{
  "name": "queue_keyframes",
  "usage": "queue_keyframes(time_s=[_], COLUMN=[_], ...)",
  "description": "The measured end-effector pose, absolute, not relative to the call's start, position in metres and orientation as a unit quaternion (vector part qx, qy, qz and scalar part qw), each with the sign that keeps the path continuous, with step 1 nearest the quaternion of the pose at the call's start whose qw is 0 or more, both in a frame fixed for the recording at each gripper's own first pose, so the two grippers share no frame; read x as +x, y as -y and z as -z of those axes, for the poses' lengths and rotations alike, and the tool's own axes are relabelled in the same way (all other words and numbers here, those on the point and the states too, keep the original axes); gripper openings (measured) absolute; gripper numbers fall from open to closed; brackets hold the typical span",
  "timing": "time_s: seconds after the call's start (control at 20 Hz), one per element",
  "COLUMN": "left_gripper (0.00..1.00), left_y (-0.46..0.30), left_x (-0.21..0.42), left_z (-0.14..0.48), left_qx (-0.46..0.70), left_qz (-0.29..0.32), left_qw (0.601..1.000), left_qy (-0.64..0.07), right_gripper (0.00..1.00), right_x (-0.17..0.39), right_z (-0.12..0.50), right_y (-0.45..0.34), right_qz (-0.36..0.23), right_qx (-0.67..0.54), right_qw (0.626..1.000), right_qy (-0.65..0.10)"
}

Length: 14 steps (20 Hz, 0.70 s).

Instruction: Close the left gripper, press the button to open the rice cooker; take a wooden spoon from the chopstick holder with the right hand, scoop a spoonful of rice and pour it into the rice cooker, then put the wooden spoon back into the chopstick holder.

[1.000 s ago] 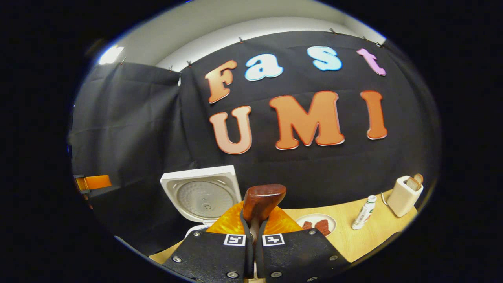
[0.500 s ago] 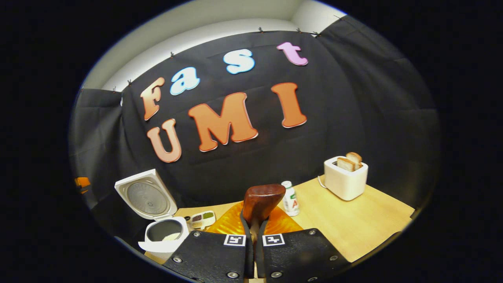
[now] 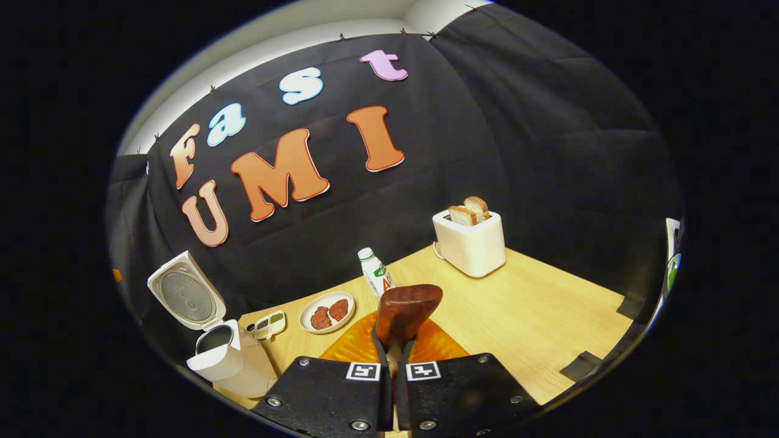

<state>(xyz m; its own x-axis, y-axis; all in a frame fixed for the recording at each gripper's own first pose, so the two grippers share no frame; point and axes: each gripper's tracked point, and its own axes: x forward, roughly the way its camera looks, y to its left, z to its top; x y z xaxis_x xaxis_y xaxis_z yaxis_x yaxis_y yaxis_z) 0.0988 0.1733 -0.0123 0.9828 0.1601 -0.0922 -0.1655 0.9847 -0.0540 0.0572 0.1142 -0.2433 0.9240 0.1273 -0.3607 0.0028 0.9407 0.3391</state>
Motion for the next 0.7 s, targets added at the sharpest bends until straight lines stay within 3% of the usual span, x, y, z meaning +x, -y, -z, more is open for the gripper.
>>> queue_keyframes(time_s=[0.4,0.55,0.7], left_gripper=[1.0,1.0,0.99], left_y=[-0.156,-0.152,-0.148], left_x=[0.104,0.108,0.112], left_z=[0.01,0.008,0.007], left_qx=[-0.012,-0.006,0.006], left_qz=[-0.073,-0.069,-0.063], left_qw=[0.996,0.996,0.997], left_qy=[-0.047,-0.048,-0.049], right_gripper=[0.06,0.1,0.22], right_x=[0.052,0.045,0.045], right_z=[0.304,0.324,0.326], right_y=[-0.11,-0.106,-0.094], right_qz=[-0.026,-0.021,-0.001], right_qx=[0.163,0.168,0.165], right_qw=[0.96,0.953,0.953], right_qy=[-0.226,-0.252,-0.254])
